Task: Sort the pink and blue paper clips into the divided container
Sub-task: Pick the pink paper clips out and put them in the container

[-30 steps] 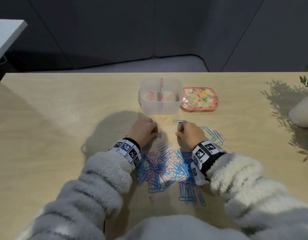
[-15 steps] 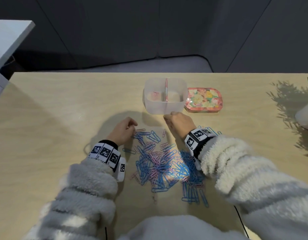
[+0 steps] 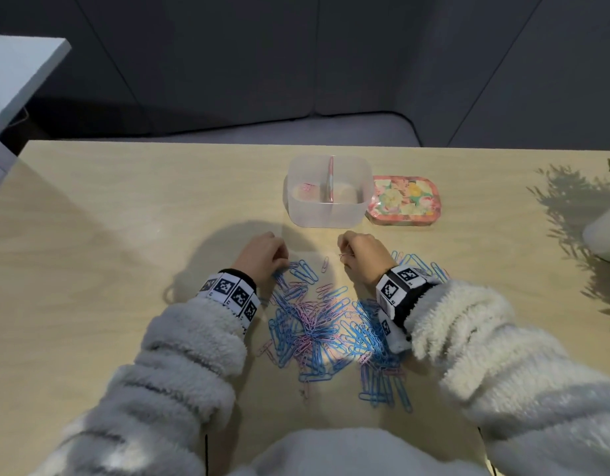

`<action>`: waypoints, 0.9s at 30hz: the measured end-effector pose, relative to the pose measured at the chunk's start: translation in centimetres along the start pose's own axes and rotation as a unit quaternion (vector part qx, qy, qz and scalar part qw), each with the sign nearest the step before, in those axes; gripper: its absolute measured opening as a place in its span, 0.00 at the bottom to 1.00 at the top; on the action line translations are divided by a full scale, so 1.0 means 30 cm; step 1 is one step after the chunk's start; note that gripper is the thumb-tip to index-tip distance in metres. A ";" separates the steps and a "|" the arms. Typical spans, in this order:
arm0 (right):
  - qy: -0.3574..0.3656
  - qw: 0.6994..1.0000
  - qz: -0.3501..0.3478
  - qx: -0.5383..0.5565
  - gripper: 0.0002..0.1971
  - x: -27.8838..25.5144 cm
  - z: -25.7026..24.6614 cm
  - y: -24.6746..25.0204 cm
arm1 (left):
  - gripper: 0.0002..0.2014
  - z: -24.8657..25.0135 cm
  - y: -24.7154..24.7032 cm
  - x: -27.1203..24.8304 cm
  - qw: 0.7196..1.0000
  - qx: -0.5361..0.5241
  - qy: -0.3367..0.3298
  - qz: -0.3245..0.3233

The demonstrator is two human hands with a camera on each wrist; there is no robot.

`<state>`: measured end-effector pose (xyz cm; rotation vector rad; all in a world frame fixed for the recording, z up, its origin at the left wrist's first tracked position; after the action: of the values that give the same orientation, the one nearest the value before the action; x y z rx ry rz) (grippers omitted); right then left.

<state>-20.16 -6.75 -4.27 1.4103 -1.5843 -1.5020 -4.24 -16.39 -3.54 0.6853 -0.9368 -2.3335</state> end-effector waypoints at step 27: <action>-0.151 0.980 -0.049 0.116 0.14 0.014 -0.033 -0.054 | 0.13 0.013 0.064 -0.046 0.994 0.061 -0.003 0.095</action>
<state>-18.91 -7.22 -5.65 1.4554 -1.9530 -1.6990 -2.93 -16.54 -1.55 0.6093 -1.1046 -2.1258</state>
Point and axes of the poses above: each hand's wrist, its own x-axis towards the middle knuckle, its own y-axis out of the back of the hand, z = x × y, the point moved 6 cm from there along x, towards the middle knuckle, and after that the axes turned 13 degrees about -x, right-handed, at the moved point
